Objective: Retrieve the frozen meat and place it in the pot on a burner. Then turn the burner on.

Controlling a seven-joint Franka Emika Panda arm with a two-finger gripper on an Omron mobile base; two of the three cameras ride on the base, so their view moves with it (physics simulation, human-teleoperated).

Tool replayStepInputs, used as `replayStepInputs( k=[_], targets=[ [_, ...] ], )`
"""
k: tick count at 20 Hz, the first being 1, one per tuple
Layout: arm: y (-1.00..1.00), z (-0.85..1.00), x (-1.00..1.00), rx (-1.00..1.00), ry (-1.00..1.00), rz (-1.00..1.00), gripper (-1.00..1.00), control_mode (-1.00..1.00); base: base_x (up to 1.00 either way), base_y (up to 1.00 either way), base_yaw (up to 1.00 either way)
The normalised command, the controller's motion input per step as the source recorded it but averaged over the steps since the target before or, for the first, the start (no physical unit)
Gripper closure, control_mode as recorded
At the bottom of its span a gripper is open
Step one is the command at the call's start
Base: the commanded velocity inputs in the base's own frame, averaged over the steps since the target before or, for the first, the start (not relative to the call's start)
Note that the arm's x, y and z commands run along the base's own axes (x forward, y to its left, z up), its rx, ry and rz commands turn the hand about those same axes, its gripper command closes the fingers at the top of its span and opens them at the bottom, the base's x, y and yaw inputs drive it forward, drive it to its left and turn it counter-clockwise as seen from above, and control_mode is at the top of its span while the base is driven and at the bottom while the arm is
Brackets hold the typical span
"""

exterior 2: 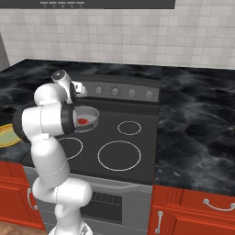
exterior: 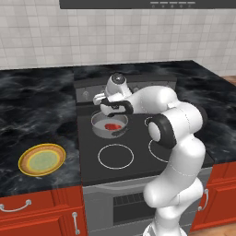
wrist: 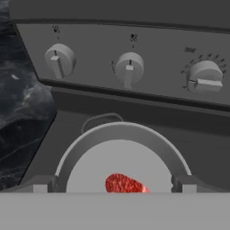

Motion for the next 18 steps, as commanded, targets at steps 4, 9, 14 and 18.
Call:
replayStepInputs(
  k=[4,9,14,18],
  targets=[
    [0.03,0.00,0.00,0.00,0.00,0.00,-1.00,-1.00,0.00,0.00,0.00],
    [0.01,0.00,0.02,0.00,0.00,0.00,-1.00,-1.00,0.00,0.00,0.00],
    [0.00,0.00,0.00,0.00,0.00,0.00,-1.00,-1.00,0.00,0.00,0.00],
    [0.00,0.01,0.00,0.00,0.00,0.00,-1.00,-1.00,0.00,0.00,0.00]
  ],
)
